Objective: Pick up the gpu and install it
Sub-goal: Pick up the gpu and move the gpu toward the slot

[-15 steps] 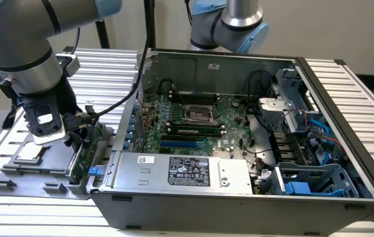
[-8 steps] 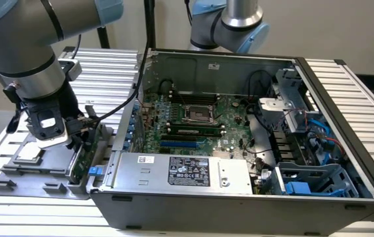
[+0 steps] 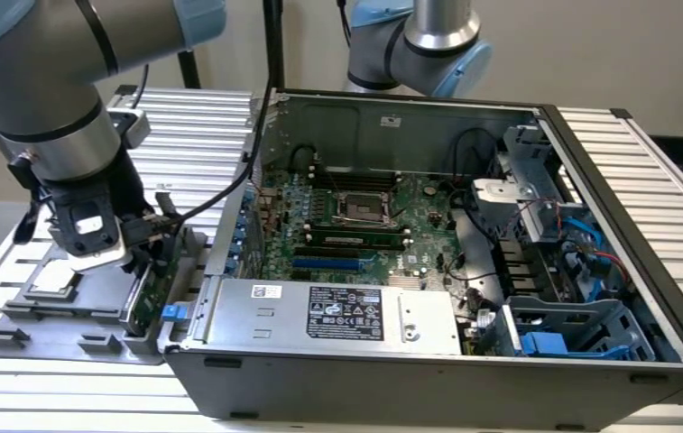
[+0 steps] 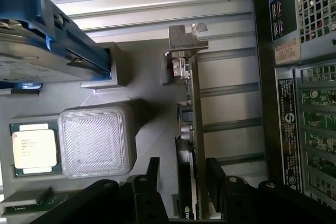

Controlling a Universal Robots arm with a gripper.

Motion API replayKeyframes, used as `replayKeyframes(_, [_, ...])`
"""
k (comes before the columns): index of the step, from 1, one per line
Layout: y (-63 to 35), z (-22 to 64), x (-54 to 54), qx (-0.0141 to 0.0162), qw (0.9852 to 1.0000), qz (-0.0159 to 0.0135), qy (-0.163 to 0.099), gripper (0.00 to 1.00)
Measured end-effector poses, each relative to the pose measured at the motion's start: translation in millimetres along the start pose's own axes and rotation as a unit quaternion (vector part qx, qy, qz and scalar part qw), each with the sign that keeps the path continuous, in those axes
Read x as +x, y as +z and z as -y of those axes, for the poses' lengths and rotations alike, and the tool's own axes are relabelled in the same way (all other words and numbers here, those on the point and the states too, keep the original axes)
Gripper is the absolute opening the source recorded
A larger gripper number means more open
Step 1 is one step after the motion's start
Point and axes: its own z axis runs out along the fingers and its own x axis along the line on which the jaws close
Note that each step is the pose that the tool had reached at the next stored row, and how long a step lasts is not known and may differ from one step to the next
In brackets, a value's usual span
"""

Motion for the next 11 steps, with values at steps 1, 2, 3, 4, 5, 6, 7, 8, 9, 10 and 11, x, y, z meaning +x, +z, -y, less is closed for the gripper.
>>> replayKeyframes(1, [0.5, 0.0, -0.2, 0.0003, 1.0000, 0.0001, 0.000, 0.48])
replayKeyframes(2, [0.9, 0.0, -0.2, 0.0004, 1.0000, 0.0001, 0.000, 0.48])
replayKeyframes(3, [1.1, -0.1, -0.4, 0.0004, 1.0000, 0.0001, 0.000, 0.48])
replayKeyframes(4, [1.3, -0.2, -0.5, 0.0004, 1.0000, 0.0001, 0.000, 0.48])
replayKeyframes(5, [1.5, -0.2, -0.7, 0.0004, 1.0000, 0.0001, 0.000, 0.48])
replayKeyframes(6, [1.7, -0.3, -0.9, 0.0003, 1.0000, 0.0002, 0.000, 0.48])
replayKeyframes(7, [1.8, -0.3, -1.1, 0.0004, 1.0000, 0.0001, 0.000, 0.48])
replayKeyframes(8, [1.9, -0.4, -1.3, 0.0004, 1.0000, 0.0001, 0.000, 0.48])
replayKeyframes(9, [2.1, -0.5, -1.5, 0.0004, 1.0000, 0.0002, 0.000, 0.46])
replayKeyframes(10, [2.3, -0.6, -1.7, 0.0004, 1.0000, 0.0001, 0.000, 0.46])
replayKeyframes(11, [2.4, -0.6, -1.9, 0.0004, 1.0000, 0.0001, 0.000, 0.40])
